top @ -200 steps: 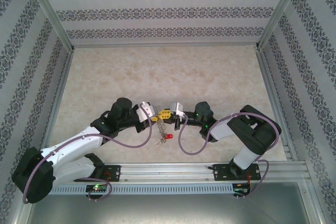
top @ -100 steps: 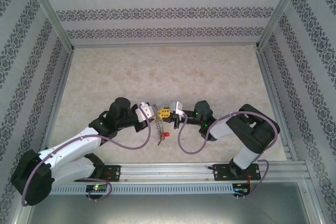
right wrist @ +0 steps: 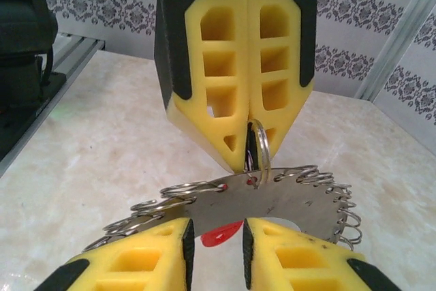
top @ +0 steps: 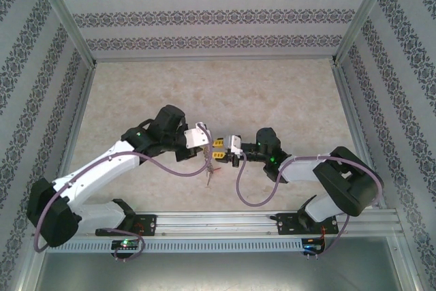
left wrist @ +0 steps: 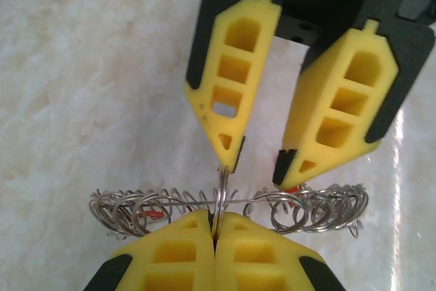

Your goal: Put the keys on the keyring

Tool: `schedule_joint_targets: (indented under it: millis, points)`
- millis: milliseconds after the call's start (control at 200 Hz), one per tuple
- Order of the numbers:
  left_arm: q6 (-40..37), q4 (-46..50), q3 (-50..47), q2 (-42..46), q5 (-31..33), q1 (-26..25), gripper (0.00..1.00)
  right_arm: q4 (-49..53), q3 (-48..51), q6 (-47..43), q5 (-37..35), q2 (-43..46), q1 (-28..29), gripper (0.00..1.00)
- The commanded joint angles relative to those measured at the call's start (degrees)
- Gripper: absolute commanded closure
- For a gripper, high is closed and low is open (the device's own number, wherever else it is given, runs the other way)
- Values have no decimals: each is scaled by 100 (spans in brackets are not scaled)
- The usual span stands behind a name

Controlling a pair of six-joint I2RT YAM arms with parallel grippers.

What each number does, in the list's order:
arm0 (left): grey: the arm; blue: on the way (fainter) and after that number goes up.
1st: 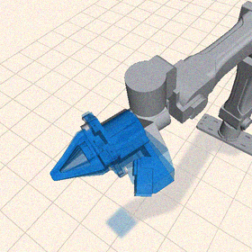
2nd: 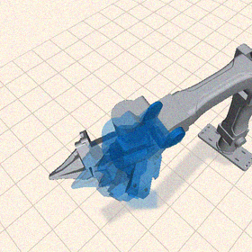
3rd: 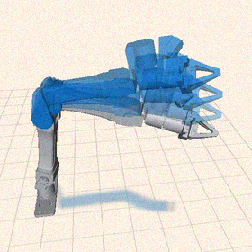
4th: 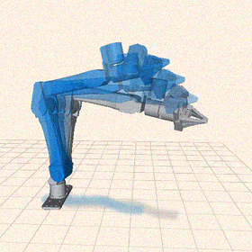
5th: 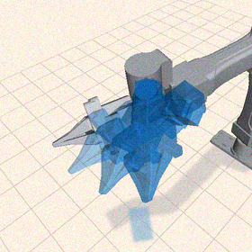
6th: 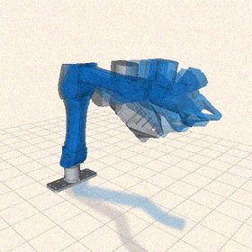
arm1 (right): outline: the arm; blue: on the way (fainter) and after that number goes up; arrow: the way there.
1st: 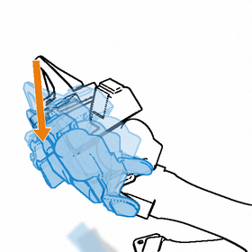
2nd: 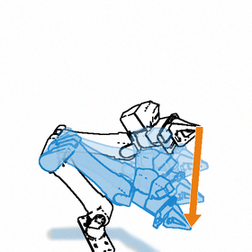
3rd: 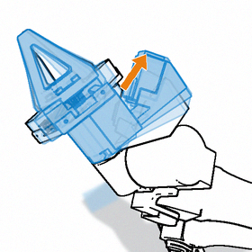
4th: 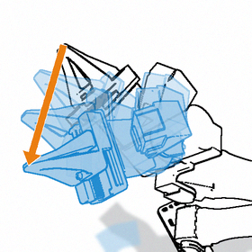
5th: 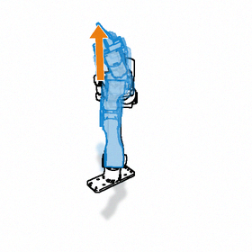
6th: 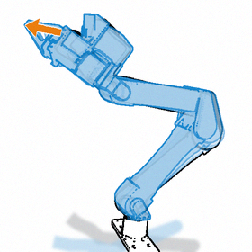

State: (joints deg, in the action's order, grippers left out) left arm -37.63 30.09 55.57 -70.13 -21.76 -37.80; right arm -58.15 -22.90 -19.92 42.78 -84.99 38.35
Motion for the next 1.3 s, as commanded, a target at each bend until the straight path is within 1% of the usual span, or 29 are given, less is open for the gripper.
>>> schedule_joint_targets:
  millis: [0, 190, 325, 400, 794, 874, 954, 994, 1029, 1124, 1229, 1299]
  points:
    - [-640, 1223, 447, -262, 61, -115, 100, 313, -173, -201, 219, 51, -58, 73]
    - [-889, 1776, 982, -695, 111, -156, 100, 191, -156, -138, 72, 41, -79, 73]
    - [-956, 2098, 1247, -924, 128, -183, 100, 199, -156, -83, 252, 83, -86, 73]
    - [-940, 2116, 1313, -999, 121, -201, 100, 204, -184, -26, 411, 49, -59, 73]
    - [-970, 1972, 1357, -1141, 50, -254, 100, 6, -390, 252, 449, -295, 171, 77]
    - [-979, 1923, 1348, -1149, 8, -254, 100, -83, -416, 306, 459, -388, 205, 81]
    - [-981, 1897, 1347, -1172, 13, -254, 100, -210, -412, 388, 468, -438, 208, 92]
    - [-983, 1857, 1323, -1168, -7, -254, 100, -268, -406, 433, 460, -456, 211, 96]
    - [-977, 1815, 1288, -1146, -44, -254, 97, -315, -397, 466, 439, -472, 212, 100]
    - [-969, 1597, 1062, -1024, -239, -247, 86, -542, -341, 642, 369, -508, 176, 100]
    - [-734, 889, 424, -739, -522, -245, 84, -841, -287, 954, 301, -501, 139, 100]
    - [-502, 392, 89, -564, -555, -245, 83, -1063, -252, 1088, 298, -531, 133, 100]
